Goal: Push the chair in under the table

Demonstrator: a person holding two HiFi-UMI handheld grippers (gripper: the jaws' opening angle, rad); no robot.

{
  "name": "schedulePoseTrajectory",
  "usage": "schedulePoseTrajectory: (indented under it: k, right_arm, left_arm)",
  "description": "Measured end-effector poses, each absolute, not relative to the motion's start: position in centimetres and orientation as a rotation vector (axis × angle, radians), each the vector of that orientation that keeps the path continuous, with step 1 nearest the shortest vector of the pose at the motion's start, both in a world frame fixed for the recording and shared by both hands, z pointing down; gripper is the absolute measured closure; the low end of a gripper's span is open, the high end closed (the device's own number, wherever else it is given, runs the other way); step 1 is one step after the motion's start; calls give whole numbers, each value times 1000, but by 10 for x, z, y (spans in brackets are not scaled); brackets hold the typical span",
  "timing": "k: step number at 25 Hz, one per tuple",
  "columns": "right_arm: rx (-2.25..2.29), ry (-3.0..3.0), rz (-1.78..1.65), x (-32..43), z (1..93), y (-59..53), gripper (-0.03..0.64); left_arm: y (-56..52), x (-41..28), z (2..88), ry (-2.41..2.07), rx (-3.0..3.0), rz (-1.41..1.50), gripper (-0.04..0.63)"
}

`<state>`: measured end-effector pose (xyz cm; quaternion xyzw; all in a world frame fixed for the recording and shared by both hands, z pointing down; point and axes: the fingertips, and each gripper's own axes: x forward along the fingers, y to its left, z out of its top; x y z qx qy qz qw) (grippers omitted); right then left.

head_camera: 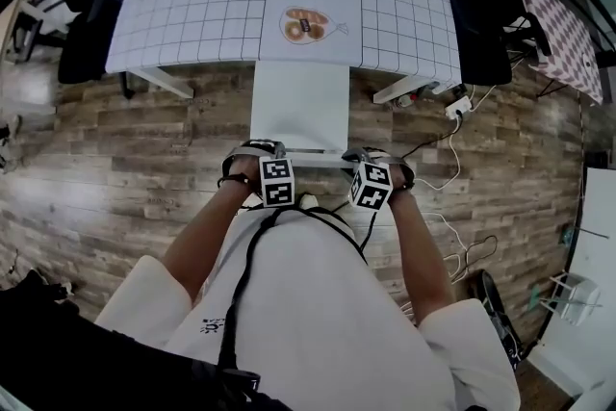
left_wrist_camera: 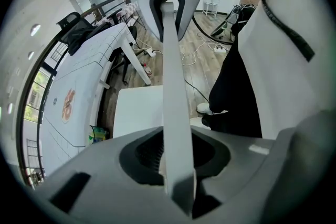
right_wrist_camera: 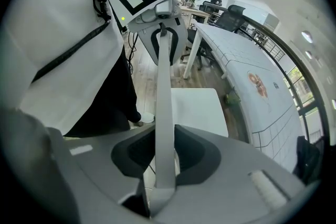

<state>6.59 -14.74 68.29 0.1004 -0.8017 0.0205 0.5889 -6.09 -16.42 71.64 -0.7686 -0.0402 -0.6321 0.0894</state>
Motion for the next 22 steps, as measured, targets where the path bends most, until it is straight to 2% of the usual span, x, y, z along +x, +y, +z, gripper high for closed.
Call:
schedulePoseTrajectory:
  k: [3, 8, 22]
  right_arm:
    - [245, -1857, 53, 65, 683, -153, 523]
    - [254, -1853, 63, 62, 684, -164, 522]
    - [235, -1850, 76, 63, 685, -190, 529]
  left_arm:
    - [-170, -62, 716, -150, -2270, -1874, 479]
    - [-180, -65, 717, -161, -2249, -1858, 500]
    - [-209, -63, 717, -175, -2254, -1858, 502]
